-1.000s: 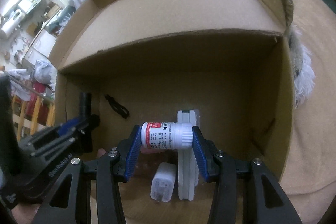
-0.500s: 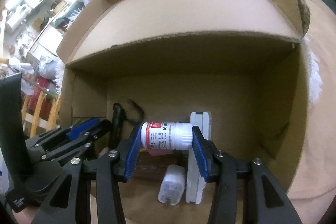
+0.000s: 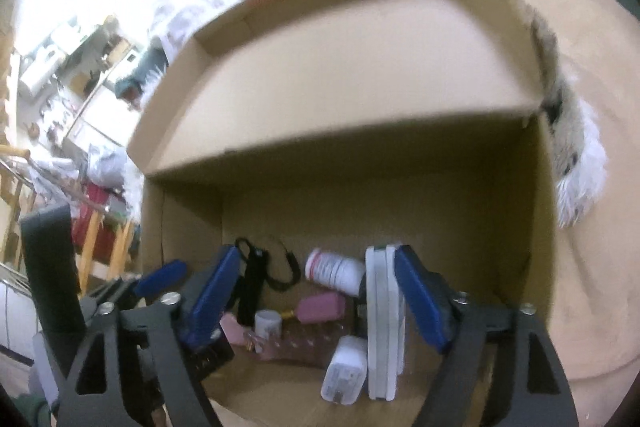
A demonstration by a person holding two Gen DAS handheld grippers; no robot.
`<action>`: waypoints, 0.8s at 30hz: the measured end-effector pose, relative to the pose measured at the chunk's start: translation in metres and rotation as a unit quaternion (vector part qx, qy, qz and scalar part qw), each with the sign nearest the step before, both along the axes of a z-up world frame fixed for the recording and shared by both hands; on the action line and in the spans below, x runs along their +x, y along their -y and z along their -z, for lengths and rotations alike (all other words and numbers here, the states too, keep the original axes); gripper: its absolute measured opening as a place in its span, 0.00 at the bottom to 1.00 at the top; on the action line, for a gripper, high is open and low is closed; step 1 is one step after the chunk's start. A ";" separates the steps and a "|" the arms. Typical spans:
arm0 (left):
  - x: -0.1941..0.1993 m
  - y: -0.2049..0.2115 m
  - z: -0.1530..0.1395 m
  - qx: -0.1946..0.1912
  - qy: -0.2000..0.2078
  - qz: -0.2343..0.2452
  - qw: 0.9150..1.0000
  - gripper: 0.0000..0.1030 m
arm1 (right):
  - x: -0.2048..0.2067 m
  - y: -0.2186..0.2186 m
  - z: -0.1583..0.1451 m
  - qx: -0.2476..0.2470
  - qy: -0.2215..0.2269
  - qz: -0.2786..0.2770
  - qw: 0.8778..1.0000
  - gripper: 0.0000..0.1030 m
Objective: Organize rigid objects
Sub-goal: 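Carry the pill bottle and flashlight into the box and release both, then withdraw both grippers from the box toward the earbud case and battery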
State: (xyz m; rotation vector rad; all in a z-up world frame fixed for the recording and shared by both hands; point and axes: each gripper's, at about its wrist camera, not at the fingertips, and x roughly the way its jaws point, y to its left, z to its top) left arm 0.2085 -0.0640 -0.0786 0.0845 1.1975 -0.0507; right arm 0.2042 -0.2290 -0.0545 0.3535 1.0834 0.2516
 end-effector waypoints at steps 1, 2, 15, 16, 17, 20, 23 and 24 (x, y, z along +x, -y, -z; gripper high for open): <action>0.000 0.001 0.000 0.001 -0.001 0.001 1.000 0.65 | 0.000 0.001 0.000 0.001 0.001 0.004 1.000 0.88; 0.001 0.002 0.000 0.002 -0.001 0.001 1.000 0.65 | 0.001 0.002 0.001 0.003 -0.001 0.007 1.000 0.88; -0.002 -0.008 -0.017 -0.002 0.022 -0.010 1.000 0.65 | 0.006 -0.008 0.000 -0.008 -0.008 -0.001 1.000 0.88; -0.003 -0.009 -0.022 -0.003 0.027 -0.010 1.000 0.65 | 0.005 -0.008 0.000 -0.010 -0.006 -0.002 1.000 0.88; -0.006 -0.010 -0.026 -0.004 0.030 -0.009 0.999 0.65 | 0.004 -0.008 -0.002 -0.010 -0.004 -0.002 1.000 0.88; -0.011 -0.011 -0.038 -0.006 0.036 -0.008 0.999 0.65 | -0.001 -0.006 -0.006 -0.009 0.002 0.003 1.000 0.88; -0.016 -0.016 -0.046 -0.011 0.030 -0.017 0.999 0.65 | -0.010 -0.003 -0.011 -0.012 0.004 0.006 1.000 0.88; -0.018 -0.018 -0.048 -0.014 0.027 -0.022 0.999 0.65 | -0.013 -0.002 -0.014 -0.013 0.005 0.008 1.000 0.88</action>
